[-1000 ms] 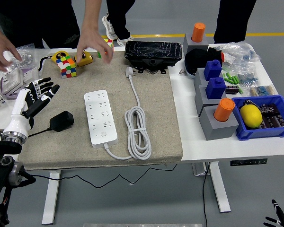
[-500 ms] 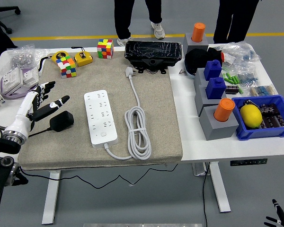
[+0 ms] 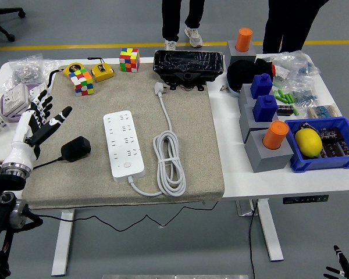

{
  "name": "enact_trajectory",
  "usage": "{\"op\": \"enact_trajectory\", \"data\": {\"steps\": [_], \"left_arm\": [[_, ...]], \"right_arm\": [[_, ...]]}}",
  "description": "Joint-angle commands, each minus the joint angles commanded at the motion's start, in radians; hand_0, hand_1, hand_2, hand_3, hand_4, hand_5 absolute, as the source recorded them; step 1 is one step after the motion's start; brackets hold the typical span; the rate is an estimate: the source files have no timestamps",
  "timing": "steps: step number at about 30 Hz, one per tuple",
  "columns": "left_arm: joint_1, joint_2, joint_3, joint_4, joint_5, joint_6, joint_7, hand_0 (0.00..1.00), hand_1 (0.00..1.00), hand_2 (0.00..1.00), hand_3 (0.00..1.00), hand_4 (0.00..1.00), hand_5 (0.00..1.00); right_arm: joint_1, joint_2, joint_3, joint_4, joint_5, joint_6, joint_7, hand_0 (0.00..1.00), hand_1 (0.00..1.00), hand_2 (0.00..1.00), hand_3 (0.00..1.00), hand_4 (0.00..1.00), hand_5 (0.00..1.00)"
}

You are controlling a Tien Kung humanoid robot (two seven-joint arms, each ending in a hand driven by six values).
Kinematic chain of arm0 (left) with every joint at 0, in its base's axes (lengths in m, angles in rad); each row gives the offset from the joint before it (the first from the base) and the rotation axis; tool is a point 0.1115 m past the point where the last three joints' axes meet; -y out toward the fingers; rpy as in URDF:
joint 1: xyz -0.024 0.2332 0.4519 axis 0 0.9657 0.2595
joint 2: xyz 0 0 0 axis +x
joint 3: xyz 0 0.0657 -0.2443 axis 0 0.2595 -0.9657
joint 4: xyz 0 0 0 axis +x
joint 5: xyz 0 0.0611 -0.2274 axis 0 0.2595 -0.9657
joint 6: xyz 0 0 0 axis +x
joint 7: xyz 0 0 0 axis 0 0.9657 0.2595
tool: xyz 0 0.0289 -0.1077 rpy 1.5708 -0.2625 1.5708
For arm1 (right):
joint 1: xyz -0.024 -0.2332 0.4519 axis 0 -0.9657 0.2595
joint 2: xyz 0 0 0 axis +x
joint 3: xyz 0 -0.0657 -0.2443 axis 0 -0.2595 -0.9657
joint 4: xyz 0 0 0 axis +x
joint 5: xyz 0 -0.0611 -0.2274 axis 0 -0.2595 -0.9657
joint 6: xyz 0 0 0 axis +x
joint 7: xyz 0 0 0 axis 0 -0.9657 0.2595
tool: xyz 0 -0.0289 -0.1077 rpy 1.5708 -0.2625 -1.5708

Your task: Pick up the plug,place it near the board,insert it into the board,press the button

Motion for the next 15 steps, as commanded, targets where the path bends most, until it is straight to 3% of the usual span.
{"op": "enact_trajectory", "data": {"steps": [4,15], "left_arm": [[0.0,-0.006,-0.011,0.008,-0.053,0.004,-0.027,0.998,0.998,0.956,0.937,0.998,0.998],[-0.002,-0.001,-0.017,0.012,-0.057,0.01,-0.025,0.998,0.998,0.948,0.902,0.998,0.998]], "right_arm": [[0.0,0.0,-0.001,0.0,0.0,0.0,0.0,0.759,0.64,0.619,0.643,0.998,0.998],[0.001,0.0,0.0,0.0,-0.001,0.0,-0.002,0.759,0.64,0.619,0.643,0.998,0.998]]}}
